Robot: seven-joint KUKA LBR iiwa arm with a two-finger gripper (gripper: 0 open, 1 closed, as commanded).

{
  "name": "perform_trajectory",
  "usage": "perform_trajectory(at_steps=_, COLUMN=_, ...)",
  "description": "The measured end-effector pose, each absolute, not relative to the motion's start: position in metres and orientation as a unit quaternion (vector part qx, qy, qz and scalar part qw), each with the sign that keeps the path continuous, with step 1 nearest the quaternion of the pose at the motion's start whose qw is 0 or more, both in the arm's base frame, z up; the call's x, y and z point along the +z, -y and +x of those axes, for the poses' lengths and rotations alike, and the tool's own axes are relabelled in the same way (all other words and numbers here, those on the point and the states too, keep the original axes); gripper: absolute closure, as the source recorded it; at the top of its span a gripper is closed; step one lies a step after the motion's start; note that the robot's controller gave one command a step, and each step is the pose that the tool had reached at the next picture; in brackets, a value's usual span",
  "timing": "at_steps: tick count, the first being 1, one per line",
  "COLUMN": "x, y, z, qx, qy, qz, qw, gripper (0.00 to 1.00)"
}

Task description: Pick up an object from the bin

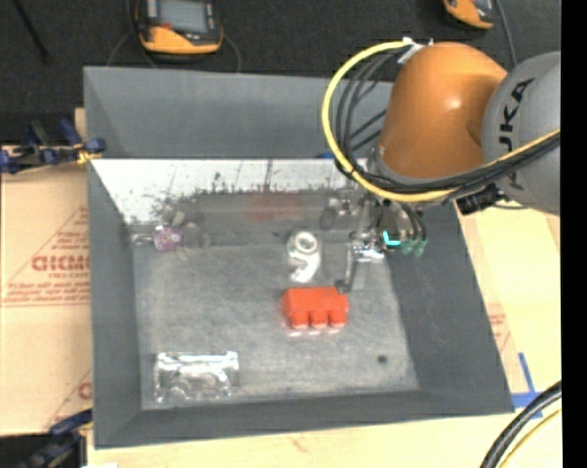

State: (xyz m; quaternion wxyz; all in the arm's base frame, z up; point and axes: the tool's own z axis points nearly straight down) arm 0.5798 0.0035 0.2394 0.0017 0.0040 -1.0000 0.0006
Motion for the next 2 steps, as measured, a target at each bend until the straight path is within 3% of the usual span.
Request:
perform_trajectory(at_steps=1, x=0.116, y=0.015, z=0.556, qx=0.0, qy=0.992, qz=0.124, qw=0.002, gripper=0.0)
perform_trajectory(at_steps=2, x=0.077, y=0.025, z=0.578, qx=0.0, qy=0.997, qz=0.075, qw=-0.003, gripper=0.0)
